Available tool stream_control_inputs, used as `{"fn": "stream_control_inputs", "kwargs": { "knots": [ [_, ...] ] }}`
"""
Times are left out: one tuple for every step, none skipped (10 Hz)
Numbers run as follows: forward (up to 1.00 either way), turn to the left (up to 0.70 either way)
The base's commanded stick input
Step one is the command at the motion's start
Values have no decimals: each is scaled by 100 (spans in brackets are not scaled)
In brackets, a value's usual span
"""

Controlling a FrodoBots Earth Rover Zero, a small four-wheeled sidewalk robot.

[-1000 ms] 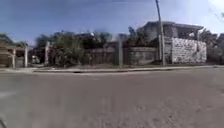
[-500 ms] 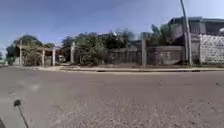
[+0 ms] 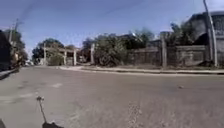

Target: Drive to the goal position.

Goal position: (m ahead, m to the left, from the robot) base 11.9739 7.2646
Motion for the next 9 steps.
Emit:
{"fn": "stream_control_inputs", "kwargs": {
  "knots": [
    [100, 35],
    [100, 35],
    [100, 35],
    [100, 35],
    [100, 35],
    [100, 35],
    [100, 35],
    [100, 34],
    [100, 33]
  ]
}}
